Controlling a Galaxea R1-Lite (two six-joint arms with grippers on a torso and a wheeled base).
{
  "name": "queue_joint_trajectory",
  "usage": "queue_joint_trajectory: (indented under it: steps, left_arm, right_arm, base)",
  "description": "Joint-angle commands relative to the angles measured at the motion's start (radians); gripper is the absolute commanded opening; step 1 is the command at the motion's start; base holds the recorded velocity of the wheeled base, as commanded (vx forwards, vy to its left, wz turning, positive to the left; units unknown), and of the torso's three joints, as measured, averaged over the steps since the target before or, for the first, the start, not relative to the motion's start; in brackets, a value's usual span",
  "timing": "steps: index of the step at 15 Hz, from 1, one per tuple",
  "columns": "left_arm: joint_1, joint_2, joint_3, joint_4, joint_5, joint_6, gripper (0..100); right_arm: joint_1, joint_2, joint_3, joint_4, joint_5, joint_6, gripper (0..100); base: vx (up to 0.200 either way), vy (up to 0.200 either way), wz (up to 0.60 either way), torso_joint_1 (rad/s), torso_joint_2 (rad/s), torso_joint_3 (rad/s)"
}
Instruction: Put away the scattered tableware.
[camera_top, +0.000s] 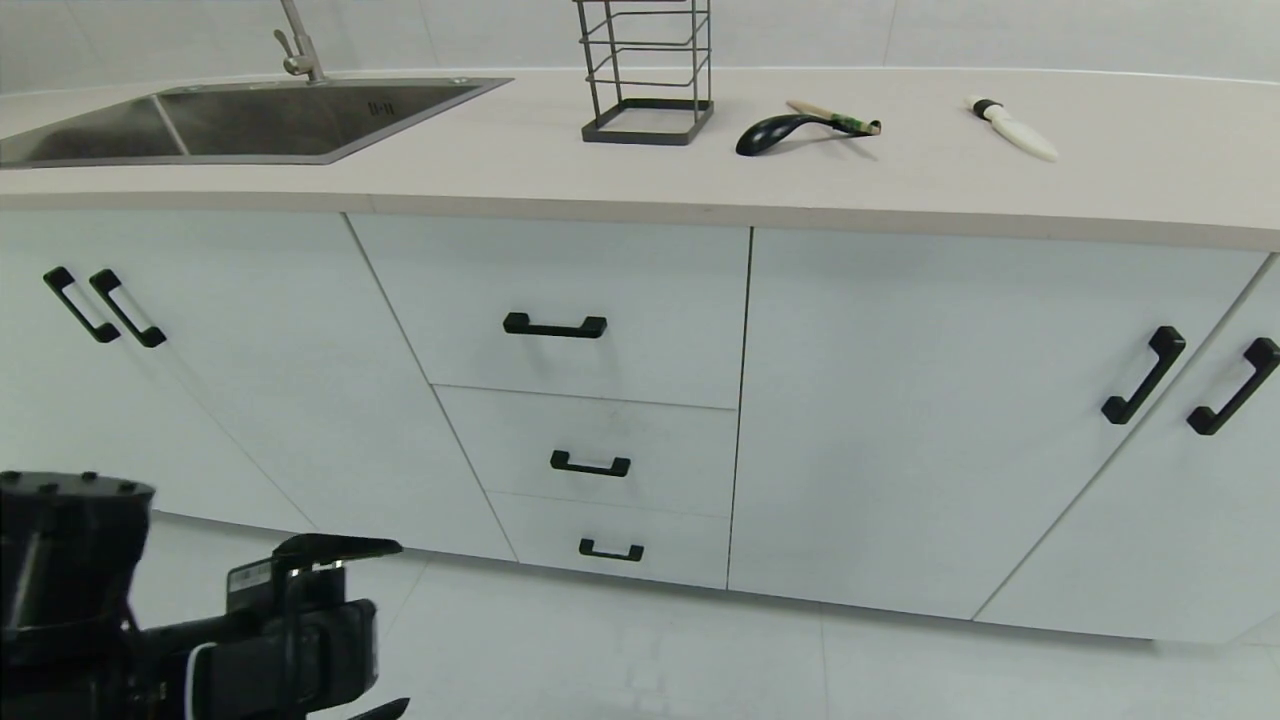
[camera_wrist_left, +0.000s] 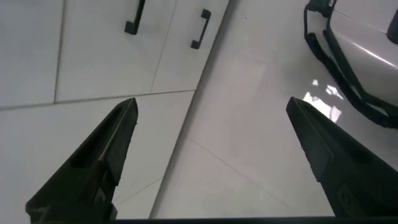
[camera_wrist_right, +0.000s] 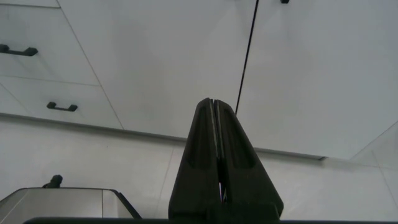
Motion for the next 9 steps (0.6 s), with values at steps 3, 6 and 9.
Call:
queue_joint_trajectory:
  steps: [3, 6, 9]
  left_arm:
    - [-0.027, 0.204, -0.078, -0.016, 0.026, 0.032, 100]
    - [-0.027, 0.29, -0.139, -0.054, 0.027, 0.078, 100]
    - [-0.027, 0.417, -0.194, -0.109, 0.026, 0.134, 100]
  right_arm:
    - [0.001, -0.011, 0.0, -0.001, 0.001, -0.001, 0]
    - [0.001, -0.011, 0.0, -0.001, 0.001, -0.001, 0]
    - [0.001, -0.011, 0.0, -0.001, 0.001, -0.001, 0]
  base:
    - [0.0, 0.0, 0.0, 0.0, 0.0, 0.0]
    - [0.0, 0.0, 0.0, 0.0, 0.0, 0.0]
    - [0.0, 0.0, 0.0, 0.0, 0.0, 0.0]
